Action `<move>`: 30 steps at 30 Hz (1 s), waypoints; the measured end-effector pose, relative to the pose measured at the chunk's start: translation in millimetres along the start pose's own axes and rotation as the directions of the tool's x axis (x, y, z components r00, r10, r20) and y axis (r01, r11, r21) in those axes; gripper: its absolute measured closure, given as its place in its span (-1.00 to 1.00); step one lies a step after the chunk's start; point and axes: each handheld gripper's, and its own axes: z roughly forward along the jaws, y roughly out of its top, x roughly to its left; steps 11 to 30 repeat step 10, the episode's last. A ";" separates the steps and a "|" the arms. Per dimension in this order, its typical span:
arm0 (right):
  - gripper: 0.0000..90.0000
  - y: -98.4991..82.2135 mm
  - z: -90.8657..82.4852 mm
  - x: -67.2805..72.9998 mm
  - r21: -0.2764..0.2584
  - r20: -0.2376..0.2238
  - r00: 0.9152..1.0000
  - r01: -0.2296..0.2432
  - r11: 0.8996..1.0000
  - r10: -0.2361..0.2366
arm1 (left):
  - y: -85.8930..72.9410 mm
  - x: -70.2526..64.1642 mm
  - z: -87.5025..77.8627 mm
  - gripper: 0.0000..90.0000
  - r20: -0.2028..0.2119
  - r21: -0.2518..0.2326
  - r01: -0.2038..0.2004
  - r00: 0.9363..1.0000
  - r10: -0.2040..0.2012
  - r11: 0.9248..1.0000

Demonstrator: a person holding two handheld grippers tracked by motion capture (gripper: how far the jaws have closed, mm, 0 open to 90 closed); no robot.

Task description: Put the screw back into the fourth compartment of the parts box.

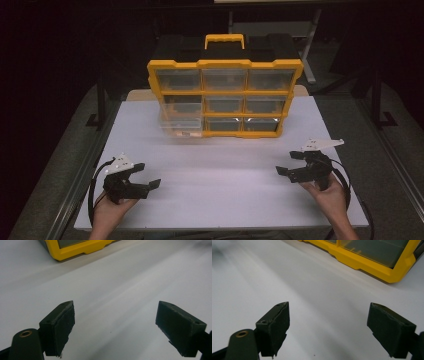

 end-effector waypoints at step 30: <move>-0.63 -4.9 -0.7 2.0 0.007 -0.005 1.000 -0.004 1.000 0.004 | 0.5 0.7 0.0 -0.65 0.002 0.001 -0.006 1.000 0.006 1.000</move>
